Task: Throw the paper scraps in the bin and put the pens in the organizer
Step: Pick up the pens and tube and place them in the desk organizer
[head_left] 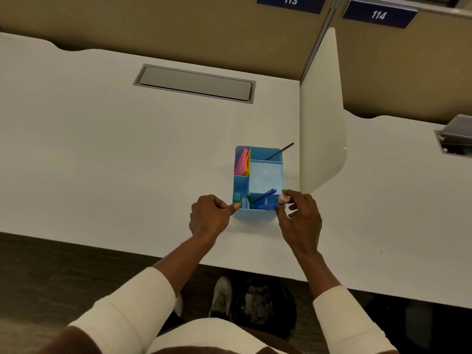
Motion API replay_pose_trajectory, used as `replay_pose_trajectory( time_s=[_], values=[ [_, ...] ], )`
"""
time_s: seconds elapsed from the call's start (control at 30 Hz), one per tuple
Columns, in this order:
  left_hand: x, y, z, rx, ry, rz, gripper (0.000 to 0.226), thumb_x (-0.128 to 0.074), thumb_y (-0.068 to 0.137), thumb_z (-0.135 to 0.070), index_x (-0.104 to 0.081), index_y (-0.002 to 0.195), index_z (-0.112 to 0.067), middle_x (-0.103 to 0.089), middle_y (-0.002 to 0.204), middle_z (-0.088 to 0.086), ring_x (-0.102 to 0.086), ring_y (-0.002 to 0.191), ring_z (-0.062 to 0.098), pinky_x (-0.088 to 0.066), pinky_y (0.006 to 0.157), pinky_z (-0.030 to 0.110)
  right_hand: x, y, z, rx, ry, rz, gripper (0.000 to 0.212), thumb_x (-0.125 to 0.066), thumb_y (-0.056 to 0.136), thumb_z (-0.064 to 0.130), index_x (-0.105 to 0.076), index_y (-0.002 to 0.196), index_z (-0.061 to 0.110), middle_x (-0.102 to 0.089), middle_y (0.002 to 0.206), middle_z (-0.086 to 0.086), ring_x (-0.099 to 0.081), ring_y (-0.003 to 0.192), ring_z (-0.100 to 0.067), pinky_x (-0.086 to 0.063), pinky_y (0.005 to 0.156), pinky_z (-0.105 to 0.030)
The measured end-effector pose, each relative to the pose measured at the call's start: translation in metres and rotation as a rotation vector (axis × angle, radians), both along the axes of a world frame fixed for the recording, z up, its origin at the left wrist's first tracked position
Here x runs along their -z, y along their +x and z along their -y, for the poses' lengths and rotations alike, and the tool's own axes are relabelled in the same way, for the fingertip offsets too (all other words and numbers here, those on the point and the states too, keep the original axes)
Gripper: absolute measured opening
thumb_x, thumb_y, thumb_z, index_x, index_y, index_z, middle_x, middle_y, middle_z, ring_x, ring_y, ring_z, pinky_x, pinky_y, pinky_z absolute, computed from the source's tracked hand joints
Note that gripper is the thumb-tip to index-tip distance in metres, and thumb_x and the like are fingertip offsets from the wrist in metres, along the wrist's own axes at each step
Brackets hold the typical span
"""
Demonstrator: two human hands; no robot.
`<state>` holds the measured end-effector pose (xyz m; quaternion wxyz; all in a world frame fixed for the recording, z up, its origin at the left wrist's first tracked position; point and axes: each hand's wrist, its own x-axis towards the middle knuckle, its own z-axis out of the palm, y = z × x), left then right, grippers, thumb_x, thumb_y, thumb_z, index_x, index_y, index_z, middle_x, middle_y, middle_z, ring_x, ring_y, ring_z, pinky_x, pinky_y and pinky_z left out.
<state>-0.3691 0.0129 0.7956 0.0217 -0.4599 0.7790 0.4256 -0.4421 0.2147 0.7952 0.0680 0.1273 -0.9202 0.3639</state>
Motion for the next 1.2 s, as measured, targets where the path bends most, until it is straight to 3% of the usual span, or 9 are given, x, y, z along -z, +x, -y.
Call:
replay_pose_trajectory(
  time_s=[0.2, 0.37, 0.43, 0.53, 0.67, 0.73, 0.83, 1.0, 1.2],
  values=[
    [0.0, 0.001, 0.001, 0.013, -0.006, 0.012, 0.047, -0.08, 0.078, -0.068, -0.068, 0.076, -0.022, -0.071, 0.073, -0.001, -0.067, 0.07, 0.016, -0.05, 0.062, 0.031, 0.003, 0.001, 0.001, 0.0, 0.04, -0.025, 0.03, -0.085, 0.084, 0.019, -0.074, 0.111, 0.015, -0.067, 0.106, -0.006, -0.067, 0.086, -0.02, -0.061, 0.058, -0.034],
    [0.003, 0.001, 0.002, 0.03, -0.019, 0.027, 0.05, -0.079, 0.078, -0.069, -0.07, 0.079, -0.02, -0.071, 0.074, -0.001, -0.068, 0.072, 0.017, -0.053, 0.066, 0.035, 0.0, 0.002, 0.002, -0.022, 0.077, -0.025, 0.025, -0.085, 0.084, 0.023, -0.075, 0.105, 0.012, -0.063, 0.104, -0.008, -0.064, 0.089, -0.022, -0.063, 0.059, -0.039],
    [0.005, 0.0, 0.003, 0.037, -0.021, 0.031, 0.05, -0.078, 0.078, -0.069, -0.07, 0.08, -0.02, -0.071, 0.075, -0.001, -0.069, 0.073, 0.017, -0.056, 0.069, 0.036, -0.003, 0.002, -0.001, -0.045, 0.054, -0.016, 0.032, -0.087, 0.08, 0.018, -0.075, 0.109, 0.013, -0.063, 0.108, -0.008, -0.064, 0.094, -0.021, -0.065, 0.063, -0.038],
    [0.005, -0.001, 0.003, 0.039, -0.023, 0.032, 0.05, -0.079, 0.078, -0.069, -0.071, 0.082, -0.019, -0.072, 0.077, 0.0, -0.069, 0.075, 0.018, -0.054, 0.067, 0.036, -0.01, -0.002, -0.004, -0.133, 0.0, 0.008, 0.059, -0.089, 0.073, 0.008, -0.07, 0.129, 0.012, -0.063, 0.121, -0.011, -0.062, 0.105, -0.022, -0.064, 0.074, -0.032],
    [0.007, -0.002, 0.003, 0.039, -0.034, 0.044, 0.05, -0.079, 0.078, -0.068, -0.071, 0.083, -0.019, -0.071, 0.078, 0.0, -0.069, 0.075, 0.019, -0.051, 0.064, 0.034, -0.02, -0.011, 0.001, -0.284, 0.034, 0.108, 0.077, -0.091, 0.077, 0.013, -0.057, 0.146, 0.012, -0.06, 0.134, -0.011, -0.061, 0.107, -0.017, -0.049, 0.081, -0.009],
    [0.008, -0.002, 0.004, 0.038, -0.037, 0.048, 0.05, -0.079, 0.078, -0.068, -0.071, 0.083, -0.019, -0.071, 0.077, 0.001, -0.069, 0.075, 0.019, -0.054, 0.067, 0.036, -0.025, -0.013, 0.006, -0.34, 0.044, 0.156, 0.074, -0.091, 0.079, 0.016, -0.058, 0.145, 0.011, -0.062, 0.132, -0.011, -0.063, 0.1, -0.015, -0.053, 0.082, -0.012],
    [0.011, -0.003, 0.004, 0.032, -0.036, 0.055, 0.05, -0.079, 0.077, -0.069, -0.07, 0.082, -0.02, -0.07, 0.076, 0.0, -0.067, 0.072, 0.017, -0.054, 0.067, 0.035, -0.029, -0.012, 0.015, -0.402, 0.035, 0.175, 0.066, -0.09, 0.08, 0.016, -0.061, 0.139, 0.005, -0.067, 0.124, -0.014, -0.067, 0.099, -0.02, -0.061, 0.088, -0.028],
    [0.014, -0.002, 0.004, 0.003, -0.027, 0.057, 0.052, -0.079, 0.073, -0.073, -0.067, 0.078, -0.022, -0.067, 0.072, -0.002, -0.064, 0.067, 0.014, -0.048, 0.06, 0.03, -0.035, -0.006, 0.035, -0.463, 0.059, 0.171, 0.054, -0.09, 0.08, 0.022, -0.07, 0.126, 0.005, -0.07, 0.113, -0.013, -0.067, 0.093, -0.019, -0.062, 0.087, -0.032],
    [0.017, -0.001, 0.007, -0.006, -0.003, 0.09, 0.059, -0.077, 0.07, -0.078, -0.068, 0.079, -0.02, -0.068, 0.073, -0.001, -0.065, 0.07, 0.016, -0.054, 0.067, 0.035, -0.037, -0.005, 0.048, -0.521, 0.2, 0.142, 0.037, -0.082, 0.089, 0.023, -0.075, 0.121, 0.007, -0.067, 0.115, -0.012, -0.064, 0.099, -0.023, -0.059, 0.089, -0.033]
  ],
)
